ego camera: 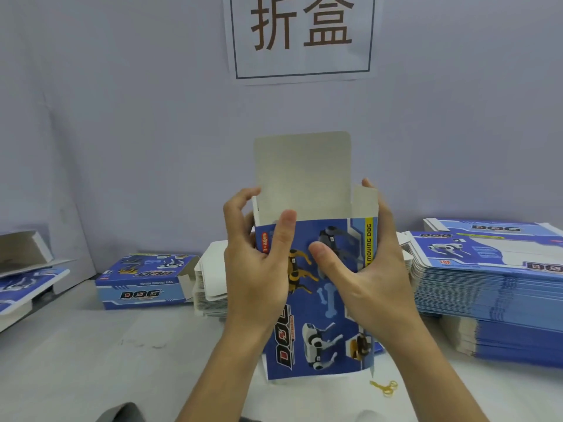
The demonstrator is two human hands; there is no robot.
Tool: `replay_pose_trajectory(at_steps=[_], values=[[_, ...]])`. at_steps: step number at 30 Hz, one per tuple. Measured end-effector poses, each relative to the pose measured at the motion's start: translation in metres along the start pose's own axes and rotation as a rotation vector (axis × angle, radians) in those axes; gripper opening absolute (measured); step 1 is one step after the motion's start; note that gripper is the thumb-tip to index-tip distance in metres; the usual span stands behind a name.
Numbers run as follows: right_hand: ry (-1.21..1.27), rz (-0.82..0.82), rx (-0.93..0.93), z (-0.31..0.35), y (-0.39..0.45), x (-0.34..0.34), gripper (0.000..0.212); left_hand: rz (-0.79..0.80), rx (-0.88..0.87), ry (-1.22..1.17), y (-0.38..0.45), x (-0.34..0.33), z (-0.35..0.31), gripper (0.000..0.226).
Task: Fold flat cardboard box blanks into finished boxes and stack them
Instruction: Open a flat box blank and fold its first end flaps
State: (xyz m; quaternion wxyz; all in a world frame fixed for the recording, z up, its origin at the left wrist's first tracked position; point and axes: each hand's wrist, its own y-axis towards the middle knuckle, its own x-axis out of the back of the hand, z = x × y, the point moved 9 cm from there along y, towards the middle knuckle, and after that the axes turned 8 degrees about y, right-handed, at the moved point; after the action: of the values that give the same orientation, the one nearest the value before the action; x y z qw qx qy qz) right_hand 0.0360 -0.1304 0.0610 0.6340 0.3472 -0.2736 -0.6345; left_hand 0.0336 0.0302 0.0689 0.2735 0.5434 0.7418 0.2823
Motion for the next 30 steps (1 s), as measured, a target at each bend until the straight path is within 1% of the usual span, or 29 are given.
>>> replay_pose_trajectory(at_steps=[3,5,6,8,9,12,14,15,16,17,18,19,20,21,22,23,24,26,27,28,29,30], values=[[0.043,0.027,-0.067,-0.003,-0.001,-0.003,0.063,0.0,0.019,0.055,0.001,0.001,0.003,0.042],[0.085,0.057,-0.107,-0.001,-0.002,-0.003,0.045,0.01,0.057,0.023,-0.001,0.001,0.009,0.046],[0.135,0.065,-0.138,0.0,-0.002,-0.003,0.042,0.013,0.083,-0.016,-0.002,0.0,0.012,0.048],[0.231,0.012,-0.217,-0.002,0.0,0.001,0.049,0.007,0.145,-0.088,-0.005,-0.001,0.017,0.053],[0.229,-0.039,-0.242,-0.002,0.002,0.005,0.048,0.014,0.171,-0.107,-0.005,-0.002,0.019,0.052],[0.156,-0.165,-0.264,-0.003,0.007,0.016,0.03,0.106,0.19,-0.101,-0.002,-0.008,0.018,0.036],[0.179,-0.212,-0.273,-0.005,0.006,0.02,0.019,0.153,0.181,-0.1,0.001,-0.011,0.014,0.029],[0.211,-0.231,-0.294,-0.008,0.005,0.021,0.016,0.164,0.177,-0.139,0.002,-0.011,0.013,0.025],[0.249,-0.251,-0.315,-0.01,0.003,0.022,0.02,0.169,0.183,-0.189,0.002,-0.011,0.012,0.025],[0.28,-0.252,-0.326,-0.012,0.002,0.022,0.032,0.165,0.196,-0.228,0.002,-0.011,0.012,0.031],[0.298,-0.229,-0.335,-0.013,0.002,0.019,0.043,0.164,0.207,-0.246,0.002,-0.01,0.012,0.038],[0.306,-0.185,-0.347,-0.013,0.003,0.013,0.049,0.163,0.199,-0.237,0.003,-0.01,0.012,0.041],[0.316,-0.148,-0.358,-0.012,0.003,0.008,0.047,0.157,0.181,-0.217,0.003,-0.009,0.011,0.039],[0.325,-0.131,-0.355,-0.01,0.003,0.005,0.039,0.15,0.159,-0.202,0.003,-0.008,0.009,0.03],[0.319,-0.133,-0.335,-0.008,0.003,0.005,0.031,0.131,0.145,-0.204,0.004,-0.007,0.006,0.019],[0.302,-0.141,-0.298,-0.005,0.003,0.007,0.025,0.101,0.128,-0.215,0.004,-0.005,0.004,0.014],[0.292,-0.142,-0.254,-0.001,0.004,0.008,0.022,0.074,0.107,-0.231,0.003,-0.003,0.002,0.022],[0.347,-0.132,-0.204,0.001,0.004,0.008,0.031,0.03,0.093,-0.262,0.001,0.0,0.001,0.038],[0.383,-0.14,-0.208,0.0,0.003,0.01,0.037,-0.002,0.101,-0.27,0.001,0.003,0.003,0.04],[0.409,-0.145,-0.216,-0.001,0.002,0.011,0.039,-0.021,0.107,-0.267,0.001,0.006,0.006,0.039],[0.418,-0.136,-0.223,-0.002,0.003,0.01,0.034,-0.019,0.105,-0.259,0.001,0.007,0.007,0.036],[0.414,-0.113,-0.236,-0.002,0.003,0.008,0.024,-0.002,0.09,-0.25,0.001,0.007,0.007,0.03]])
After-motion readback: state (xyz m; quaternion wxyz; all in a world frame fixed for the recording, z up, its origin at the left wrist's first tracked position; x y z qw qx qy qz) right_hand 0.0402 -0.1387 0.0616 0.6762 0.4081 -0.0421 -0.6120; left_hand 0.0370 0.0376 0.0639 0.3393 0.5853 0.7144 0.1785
